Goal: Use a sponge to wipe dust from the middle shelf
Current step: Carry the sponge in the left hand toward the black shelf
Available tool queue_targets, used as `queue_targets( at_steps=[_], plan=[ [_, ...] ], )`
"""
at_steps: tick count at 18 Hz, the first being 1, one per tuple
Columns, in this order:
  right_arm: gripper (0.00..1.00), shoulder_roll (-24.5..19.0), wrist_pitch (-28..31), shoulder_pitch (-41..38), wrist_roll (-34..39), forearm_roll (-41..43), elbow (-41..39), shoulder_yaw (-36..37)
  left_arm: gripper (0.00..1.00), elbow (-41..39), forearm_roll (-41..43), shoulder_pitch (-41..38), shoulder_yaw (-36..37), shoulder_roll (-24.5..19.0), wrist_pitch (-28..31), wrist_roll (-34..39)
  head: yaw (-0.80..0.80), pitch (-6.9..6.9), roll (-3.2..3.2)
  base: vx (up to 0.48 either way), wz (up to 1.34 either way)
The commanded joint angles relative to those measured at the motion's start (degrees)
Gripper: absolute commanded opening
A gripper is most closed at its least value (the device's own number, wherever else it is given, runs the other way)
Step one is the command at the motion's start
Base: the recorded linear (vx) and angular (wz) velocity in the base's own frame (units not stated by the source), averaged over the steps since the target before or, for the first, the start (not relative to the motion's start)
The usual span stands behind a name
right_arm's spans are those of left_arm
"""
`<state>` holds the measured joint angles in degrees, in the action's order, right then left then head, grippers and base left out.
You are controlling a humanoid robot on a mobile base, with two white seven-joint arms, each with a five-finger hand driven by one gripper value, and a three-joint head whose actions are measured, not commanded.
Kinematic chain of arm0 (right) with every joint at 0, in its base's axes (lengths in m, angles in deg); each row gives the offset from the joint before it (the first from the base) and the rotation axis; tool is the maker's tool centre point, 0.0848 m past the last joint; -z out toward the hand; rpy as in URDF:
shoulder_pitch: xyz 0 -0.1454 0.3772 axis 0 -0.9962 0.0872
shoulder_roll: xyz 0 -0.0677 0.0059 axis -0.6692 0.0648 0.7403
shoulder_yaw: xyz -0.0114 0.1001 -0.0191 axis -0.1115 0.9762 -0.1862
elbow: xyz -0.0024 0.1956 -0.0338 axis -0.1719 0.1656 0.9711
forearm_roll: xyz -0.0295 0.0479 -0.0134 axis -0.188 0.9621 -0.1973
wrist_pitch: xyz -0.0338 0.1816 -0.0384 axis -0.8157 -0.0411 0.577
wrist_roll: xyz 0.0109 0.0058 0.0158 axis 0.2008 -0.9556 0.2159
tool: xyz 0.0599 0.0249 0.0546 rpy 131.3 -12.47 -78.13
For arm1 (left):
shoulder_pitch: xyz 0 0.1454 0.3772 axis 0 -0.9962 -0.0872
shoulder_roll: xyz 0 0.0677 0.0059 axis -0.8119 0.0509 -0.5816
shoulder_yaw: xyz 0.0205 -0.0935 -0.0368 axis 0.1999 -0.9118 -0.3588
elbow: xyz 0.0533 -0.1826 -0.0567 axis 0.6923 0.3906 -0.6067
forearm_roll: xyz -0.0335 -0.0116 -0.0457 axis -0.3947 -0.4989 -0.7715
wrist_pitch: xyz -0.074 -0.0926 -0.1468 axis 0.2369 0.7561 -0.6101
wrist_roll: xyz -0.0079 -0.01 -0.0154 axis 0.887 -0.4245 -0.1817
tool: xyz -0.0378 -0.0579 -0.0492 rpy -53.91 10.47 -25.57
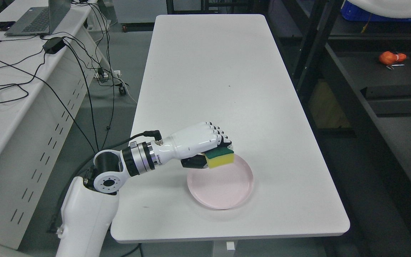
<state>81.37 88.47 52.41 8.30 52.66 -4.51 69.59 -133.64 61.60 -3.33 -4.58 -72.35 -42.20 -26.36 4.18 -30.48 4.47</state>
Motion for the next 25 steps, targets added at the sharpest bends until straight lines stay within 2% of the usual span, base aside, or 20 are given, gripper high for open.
queue_targets(
  at_steps=[1, 5, 9, 15, 20, 25],
  plan=[
    [1.00, 1.00, 4.22, -0.01, 0.05, 0.00, -1.00, 0.00, 0.01, -0.25, -25.59, -2.15, -9.32, 1.38, 7.44, 5.51, 0.00, 0.00, 0.00, 0.000, 0.00],
    [1.00, 1.00, 4.22, -0.01, -0.04, 0.00, -1.00, 0.00, 0.00, -0.25, -34.84, -5.31, -7.04, 1.38, 10.89, 15.96, 0.00, 0.00, 0.00, -0.022, -0.01],
    [1.00, 1.00, 4.31, -0.01, 0.05, 0.00, -1.00, 0.00, 0.00, -0.25, -35.82, -7.61, -2.65, 1.38, 10.98, 25.73, 0.00, 0.00, 0.00, -0.107, -0.08],
    [1.00, 1.00, 4.22, -0.01, 0.05, 0.00, -1.00, 0.00, 0.00, -1.47, -41.79, -7.35, 3.94, 1.38, 10.98, 29.26, 0.00, 0.00, 0.00, -0.161, -0.25],
    [1.00, 1.00, 4.22, -0.01, -0.04, 0.00, -1.00, 0.00, 0.00, -2.27, -42.94, -7.34, 8.95, 1.38, 10.98, 29.35, 0.00, 0.00, 0.00, -0.171, -0.55],
    [1.00, 1.00, 4.22, -0.01, 0.05, 0.00, -1.00, 0.00, 0.00, -2.27, -45.40, -7.26, 17.91, 1.38, 12.46, 31.20, 0.00, 0.00, 0.00, -0.256, -0.79]
  ],
)
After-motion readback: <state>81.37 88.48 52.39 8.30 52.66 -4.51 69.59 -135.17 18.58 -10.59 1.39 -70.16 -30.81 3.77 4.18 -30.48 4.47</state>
